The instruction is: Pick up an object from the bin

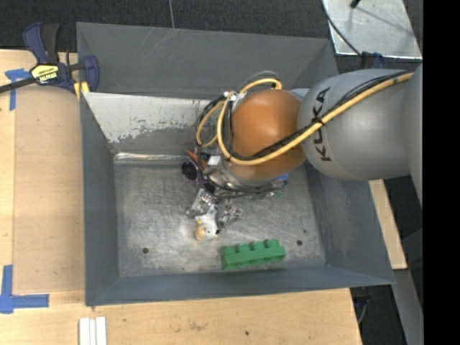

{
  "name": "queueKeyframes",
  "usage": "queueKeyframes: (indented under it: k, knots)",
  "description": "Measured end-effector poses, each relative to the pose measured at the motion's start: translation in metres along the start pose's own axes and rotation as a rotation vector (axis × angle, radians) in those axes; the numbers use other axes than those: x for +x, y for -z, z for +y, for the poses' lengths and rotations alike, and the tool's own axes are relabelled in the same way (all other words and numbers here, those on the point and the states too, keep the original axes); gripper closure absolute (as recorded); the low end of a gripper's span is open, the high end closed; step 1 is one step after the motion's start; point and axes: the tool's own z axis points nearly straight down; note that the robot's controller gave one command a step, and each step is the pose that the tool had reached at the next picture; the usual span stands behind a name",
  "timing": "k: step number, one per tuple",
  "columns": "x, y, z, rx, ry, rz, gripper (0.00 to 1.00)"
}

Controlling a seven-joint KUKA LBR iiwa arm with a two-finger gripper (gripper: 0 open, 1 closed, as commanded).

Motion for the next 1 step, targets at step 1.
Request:
queueKeyframes:
  k: [1]
  knots:
    - [0.0004,0.0017,0.0005,-0.002,0.001,0.003,1.00]
